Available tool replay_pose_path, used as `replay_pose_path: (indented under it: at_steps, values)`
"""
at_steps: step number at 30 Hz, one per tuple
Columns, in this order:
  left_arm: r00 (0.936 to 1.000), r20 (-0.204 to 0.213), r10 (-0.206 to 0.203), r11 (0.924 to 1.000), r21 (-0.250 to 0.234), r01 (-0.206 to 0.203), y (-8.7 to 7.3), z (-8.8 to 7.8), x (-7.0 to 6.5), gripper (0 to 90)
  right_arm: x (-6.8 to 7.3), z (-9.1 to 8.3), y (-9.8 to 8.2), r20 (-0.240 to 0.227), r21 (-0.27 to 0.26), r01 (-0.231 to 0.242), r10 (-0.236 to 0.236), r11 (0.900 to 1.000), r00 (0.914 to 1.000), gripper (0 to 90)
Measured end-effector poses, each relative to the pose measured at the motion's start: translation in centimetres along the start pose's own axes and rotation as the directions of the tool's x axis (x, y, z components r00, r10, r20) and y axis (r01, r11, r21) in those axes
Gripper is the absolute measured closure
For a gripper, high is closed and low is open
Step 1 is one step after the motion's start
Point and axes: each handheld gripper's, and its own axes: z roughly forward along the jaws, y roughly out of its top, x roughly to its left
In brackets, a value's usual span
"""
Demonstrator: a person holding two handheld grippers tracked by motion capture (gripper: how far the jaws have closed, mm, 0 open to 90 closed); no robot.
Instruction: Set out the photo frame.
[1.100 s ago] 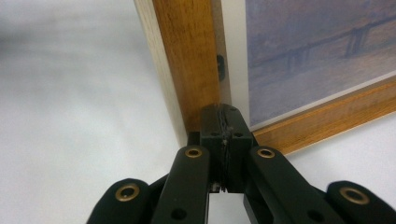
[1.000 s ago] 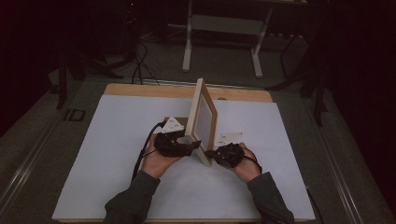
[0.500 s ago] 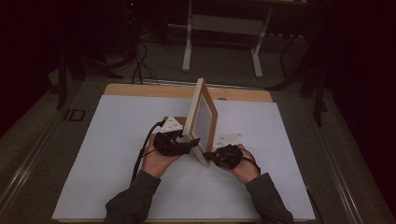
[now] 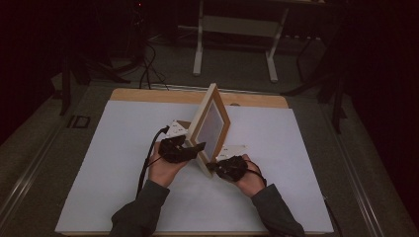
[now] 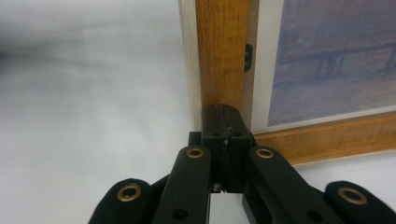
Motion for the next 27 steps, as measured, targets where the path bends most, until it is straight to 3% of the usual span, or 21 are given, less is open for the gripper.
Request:
replay_pose_path:
  at_steps: [5, 11, 27]
  values:
    - [0.9988, -0.049, 0.007, 1.0000, 0.002, -0.007, -0.2, 0.1, 0.0, 59.5, 0.4, 0.4, 0.2, -0.005, -0.007, 0.005, -0.005, 1.000, 1.0000, 90.0]
    - [0.9977, -0.065, 0.017, 0.9996, -0.022, -0.018, -0.2, -0.4, 0.1, 62.9, 0.4, 0.5, 0.3, -0.009, -0.004, 0.008, -0.008, 1.000, 0.9999, 88.8]
    - [0.9959, -0.086, 0.029, 0.9994, -0.014, -0.030, -0.2, -1.0, 1.2, 69.9, -0.7, -0.5, 0.1, 0.029, -0.014, -0.016, 0.017, 1.000, 0.9994, 84.2]
